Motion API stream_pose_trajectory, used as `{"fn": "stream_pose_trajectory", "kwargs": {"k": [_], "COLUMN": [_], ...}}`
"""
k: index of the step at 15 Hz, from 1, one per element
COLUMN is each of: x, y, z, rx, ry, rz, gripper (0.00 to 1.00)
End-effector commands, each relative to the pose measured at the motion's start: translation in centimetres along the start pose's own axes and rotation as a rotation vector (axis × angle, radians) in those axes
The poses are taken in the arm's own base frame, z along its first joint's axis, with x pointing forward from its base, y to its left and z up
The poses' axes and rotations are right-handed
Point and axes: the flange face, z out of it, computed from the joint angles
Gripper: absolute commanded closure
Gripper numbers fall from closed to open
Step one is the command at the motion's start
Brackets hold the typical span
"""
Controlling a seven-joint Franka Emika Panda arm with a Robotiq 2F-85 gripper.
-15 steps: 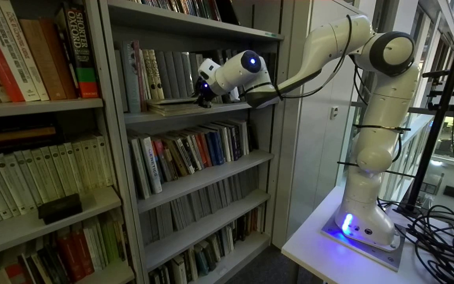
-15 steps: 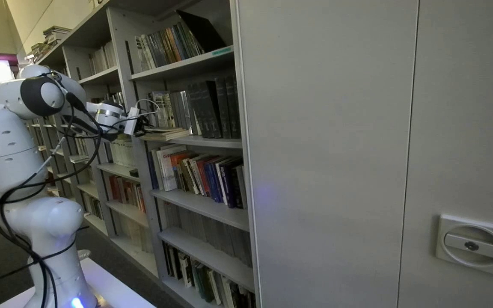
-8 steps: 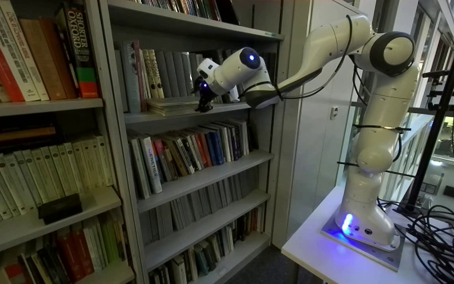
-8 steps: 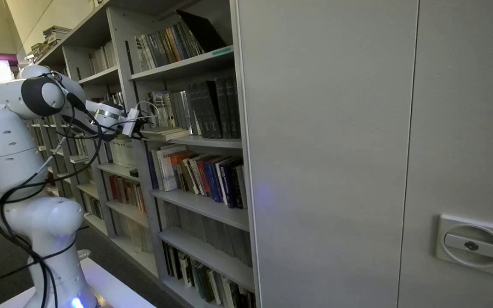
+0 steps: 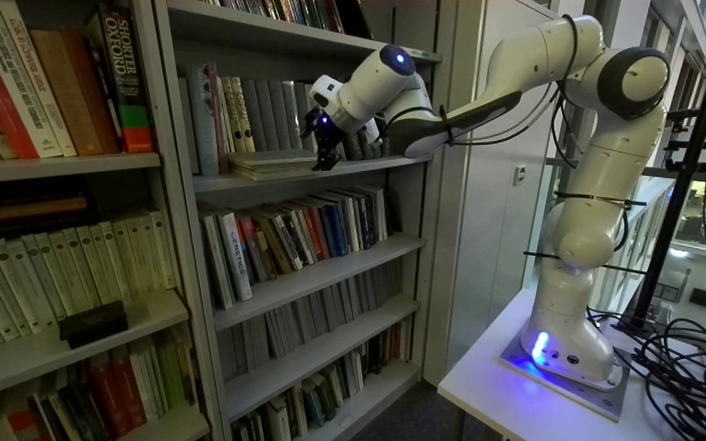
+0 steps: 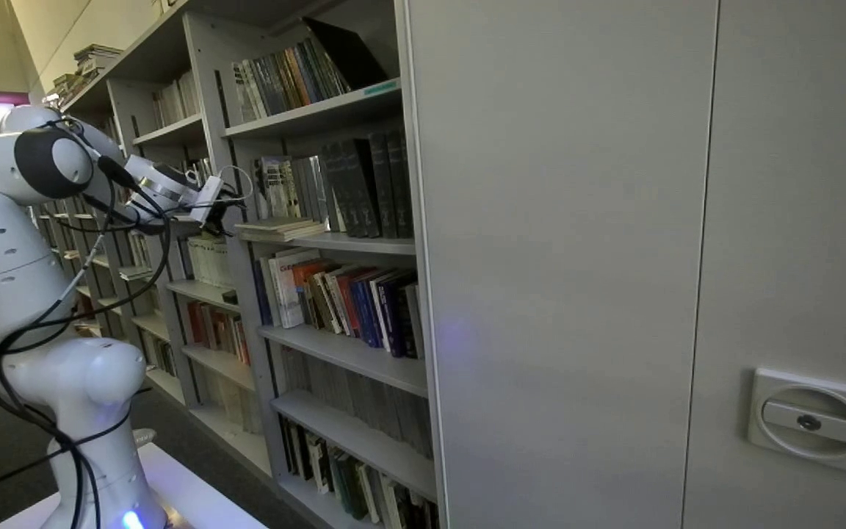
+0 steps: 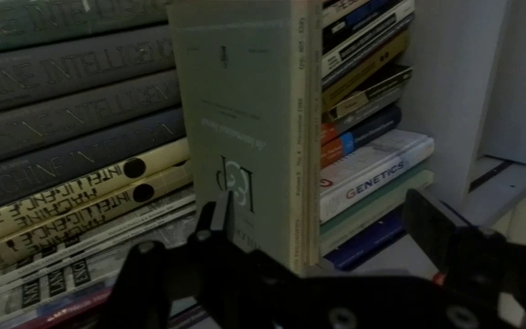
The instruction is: Take the book that lies on top of the standing books and put it on the pile, and pull out another book and put it on the pile
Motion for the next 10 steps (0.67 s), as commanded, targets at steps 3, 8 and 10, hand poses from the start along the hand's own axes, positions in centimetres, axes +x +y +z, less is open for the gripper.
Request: {"fn": "stream_pose_trajectory", "kwargs": {"k": [3, 8, 10], "x": [-0.5, -1.1, -1.6], "y": [-2.5, -2.3, -2.3], "z": [-2.9, -0.9, 1.0], "rx": [0.316, 0.382, 0.387], "ry": [-0.038, -0.096, -0.113], "rz": [-0.101, -0.152, -0.168], "gripper": [0.0, 0.0, 0.0]}}
